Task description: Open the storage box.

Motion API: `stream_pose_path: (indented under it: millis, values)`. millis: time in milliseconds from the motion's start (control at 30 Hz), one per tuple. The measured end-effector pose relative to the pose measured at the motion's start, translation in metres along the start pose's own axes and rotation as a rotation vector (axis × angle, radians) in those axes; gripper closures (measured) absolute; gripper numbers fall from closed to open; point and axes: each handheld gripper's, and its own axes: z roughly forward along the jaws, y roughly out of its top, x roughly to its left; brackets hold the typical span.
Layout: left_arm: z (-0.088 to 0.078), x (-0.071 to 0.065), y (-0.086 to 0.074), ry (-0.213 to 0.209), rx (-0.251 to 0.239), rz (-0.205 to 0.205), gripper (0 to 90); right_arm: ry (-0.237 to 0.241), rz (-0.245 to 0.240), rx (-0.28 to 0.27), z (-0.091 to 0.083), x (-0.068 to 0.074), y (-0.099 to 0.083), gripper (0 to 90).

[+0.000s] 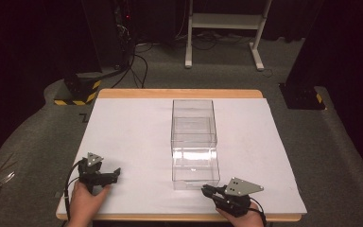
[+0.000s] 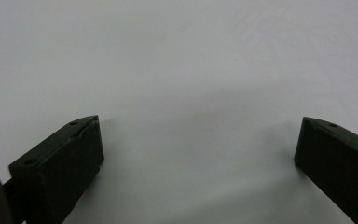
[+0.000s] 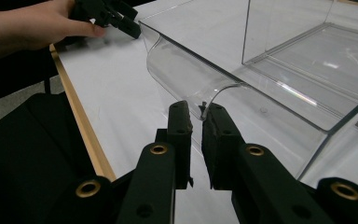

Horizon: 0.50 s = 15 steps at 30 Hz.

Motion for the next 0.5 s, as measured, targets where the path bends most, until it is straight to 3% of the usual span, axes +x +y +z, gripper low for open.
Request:
stream_pose_path:
  millis: [500]
  values:
    - [0.0001,-0.0001,0.0,0.0,0.0,-0.002,1.1,0.013,0.005,-0.013,-0.004,0.0029,-0.0044,82.1]
